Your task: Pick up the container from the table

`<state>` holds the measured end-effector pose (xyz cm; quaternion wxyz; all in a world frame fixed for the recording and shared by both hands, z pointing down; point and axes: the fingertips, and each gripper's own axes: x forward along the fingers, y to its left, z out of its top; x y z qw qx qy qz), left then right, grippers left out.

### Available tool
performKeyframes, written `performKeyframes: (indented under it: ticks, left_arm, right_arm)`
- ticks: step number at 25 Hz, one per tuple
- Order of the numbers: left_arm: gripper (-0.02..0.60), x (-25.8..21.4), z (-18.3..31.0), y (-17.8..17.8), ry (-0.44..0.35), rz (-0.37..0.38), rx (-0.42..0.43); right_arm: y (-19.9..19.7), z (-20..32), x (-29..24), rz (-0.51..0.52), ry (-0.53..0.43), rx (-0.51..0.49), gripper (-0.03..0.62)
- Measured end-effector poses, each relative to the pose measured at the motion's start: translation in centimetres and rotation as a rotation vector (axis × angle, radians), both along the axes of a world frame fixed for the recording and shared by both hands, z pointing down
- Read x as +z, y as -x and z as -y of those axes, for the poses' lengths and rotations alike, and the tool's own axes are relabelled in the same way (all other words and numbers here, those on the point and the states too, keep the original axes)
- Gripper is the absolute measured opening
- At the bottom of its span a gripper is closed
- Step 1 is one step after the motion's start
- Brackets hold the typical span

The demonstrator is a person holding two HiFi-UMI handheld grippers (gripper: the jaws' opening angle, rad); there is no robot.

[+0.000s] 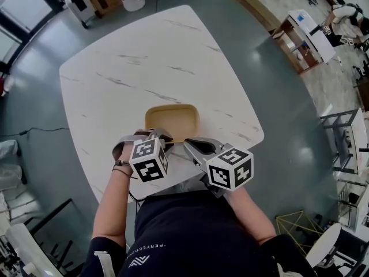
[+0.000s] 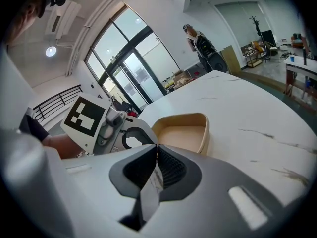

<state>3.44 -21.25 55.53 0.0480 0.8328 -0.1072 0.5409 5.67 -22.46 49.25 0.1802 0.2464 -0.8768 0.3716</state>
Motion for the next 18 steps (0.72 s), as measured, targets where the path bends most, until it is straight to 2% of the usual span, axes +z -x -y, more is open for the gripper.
performKeyframes:
  ticks: [8, 18]
  left_arm:
    - [0.029, -0.9, 1.1, 0.4, -0.035, -0.038, -0.079]
    - [0.026, -4.4, 3.2, 2.7, -0.174, -0.172, -0.305]
  right_arm:
    - [0.1, 0.6, -0.7, 0.009, -0.024, 0.014, 0.008]
    - [0.7, 0.4, -2.0, 0.004, -0.076, 0.045, 0.002]
